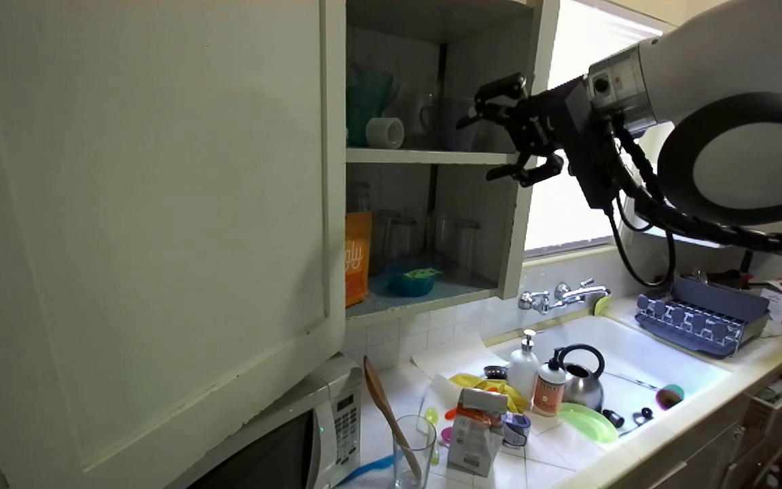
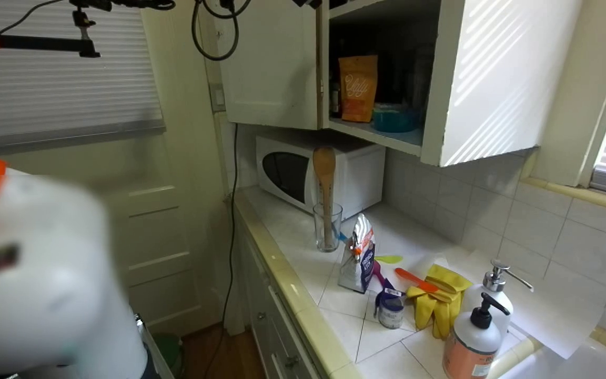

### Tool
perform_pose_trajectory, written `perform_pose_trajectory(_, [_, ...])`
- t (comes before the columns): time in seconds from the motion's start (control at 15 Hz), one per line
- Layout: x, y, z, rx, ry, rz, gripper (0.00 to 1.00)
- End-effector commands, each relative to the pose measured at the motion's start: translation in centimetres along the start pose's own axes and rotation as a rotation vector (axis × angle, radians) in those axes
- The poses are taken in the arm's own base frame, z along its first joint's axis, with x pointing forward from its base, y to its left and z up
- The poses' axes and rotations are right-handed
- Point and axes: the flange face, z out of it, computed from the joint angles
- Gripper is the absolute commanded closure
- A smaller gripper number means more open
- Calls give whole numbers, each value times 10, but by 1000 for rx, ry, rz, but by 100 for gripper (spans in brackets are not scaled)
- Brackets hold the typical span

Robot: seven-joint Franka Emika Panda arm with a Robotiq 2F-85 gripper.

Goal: Remove the masking tape from the second shelf to the first shelf of the cabinet

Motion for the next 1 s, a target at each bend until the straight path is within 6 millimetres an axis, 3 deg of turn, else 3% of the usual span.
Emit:
perform_pose_trajectory(0.0, [17,-15,4,96,89,35,0])
perform_pose_trajectory(0.33, [38,-29,13,186,198,28,0])
perform_pose_trajectory(0.93, [72,-59,50,190,237,21,0])
